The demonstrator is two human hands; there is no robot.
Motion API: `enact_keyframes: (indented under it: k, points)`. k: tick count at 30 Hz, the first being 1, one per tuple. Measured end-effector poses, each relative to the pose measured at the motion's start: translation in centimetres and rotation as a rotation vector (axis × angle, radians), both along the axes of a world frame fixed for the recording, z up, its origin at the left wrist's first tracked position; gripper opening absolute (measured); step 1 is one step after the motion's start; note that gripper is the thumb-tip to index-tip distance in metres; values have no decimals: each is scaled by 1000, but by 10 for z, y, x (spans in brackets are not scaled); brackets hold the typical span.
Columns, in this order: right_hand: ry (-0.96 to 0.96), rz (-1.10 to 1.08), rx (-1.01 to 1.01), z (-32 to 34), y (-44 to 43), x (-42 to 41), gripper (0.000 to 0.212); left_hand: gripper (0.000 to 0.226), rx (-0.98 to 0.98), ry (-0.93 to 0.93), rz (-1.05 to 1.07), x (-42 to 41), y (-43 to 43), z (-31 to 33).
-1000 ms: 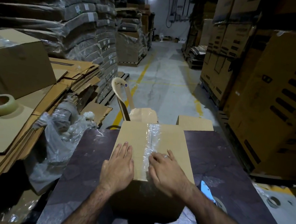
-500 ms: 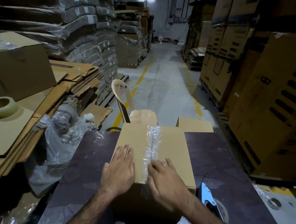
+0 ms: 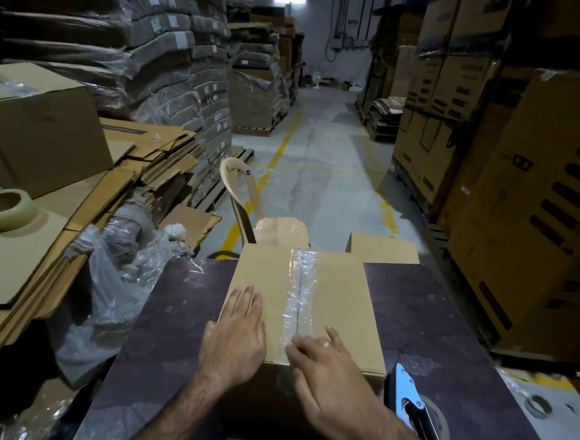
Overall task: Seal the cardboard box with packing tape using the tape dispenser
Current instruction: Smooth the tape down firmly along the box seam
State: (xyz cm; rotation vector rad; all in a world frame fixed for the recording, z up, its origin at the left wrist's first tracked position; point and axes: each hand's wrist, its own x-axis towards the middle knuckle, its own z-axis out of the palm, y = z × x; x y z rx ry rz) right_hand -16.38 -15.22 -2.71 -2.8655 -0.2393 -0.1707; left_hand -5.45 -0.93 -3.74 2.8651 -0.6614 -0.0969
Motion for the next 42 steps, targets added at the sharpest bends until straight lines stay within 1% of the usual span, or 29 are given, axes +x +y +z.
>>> enact_keyframes:
  k: [2, 4, 8, 13, 15, 17, 18, 20, 23, 26, 28, 31, 32, 34, 36, 38, 42]
  points:
    - [22, -2, -17, 3, -3, 1, 44, 55, 0, -2, -1, 0, 0, 0]
    - [43, -24, -41, 4, -10, 22, 42, 55, 9, -6, -8, 1, 1, -1]
    - [68, -67, -84, 3, -12, 55, 49, 55, 6, -14, -12, 3, 2, -2]
    - [66, 34, 32, 4, 2, -4, 51, 55, -19, -28, -11, 2, 2, -3]
    - [97, 28, 29, 7, -2, -6, 50, 54, -15, -49, -8, 2, 2, -4]
    - [90, -21, 5, 9, -10, 7, 41, 54, 9, -69, -22, 3, 3, -5]
    - [78, -48, -19, 8, -17, 15, 37, 55, 19, -69, -39, 4, 4, -6]
    - [100, -79, -49, 5, -31, 30, 37, 58, 36, -66, -102, 4, 6, -6]
    - [133, -52, -78, 0, -45, 42, 47, 64, 56, -67, -244, 7, 7, -3]
    - [115, -25, -86, -2, -45, 46, 65, 74, 73, -13, -391, 12, 6, 0]
    - [98, -19, -51, -6, -47, 43, 64, 82, 78, -20, -457, 13, 6, -1]
    - [78, -5, 26, -8, -51, 34, 50, 69, 75, -51, -496, 14, 8, -3]
    - [72, -7, 27, -8, -51, 33, 48, 71, 80, -64, -508, 14, 8, -3]
    - [62, -21, -10, -9, -51, 32, 54, 79, 86, -81, -526, 13, 7, -3]
    - [59, -27, -32, -11, -50, 32, 65, 74, 69, -86, -524, 11, 7, -4]
    - [38, -13, 0, -12, -51, 29, 66, 64, 14, -98, -513, 11, 8, -6]
    - [-38, 25, 50, -8, -52, 24, 49, 59, -153, -147, -555, 15, 11, -12]
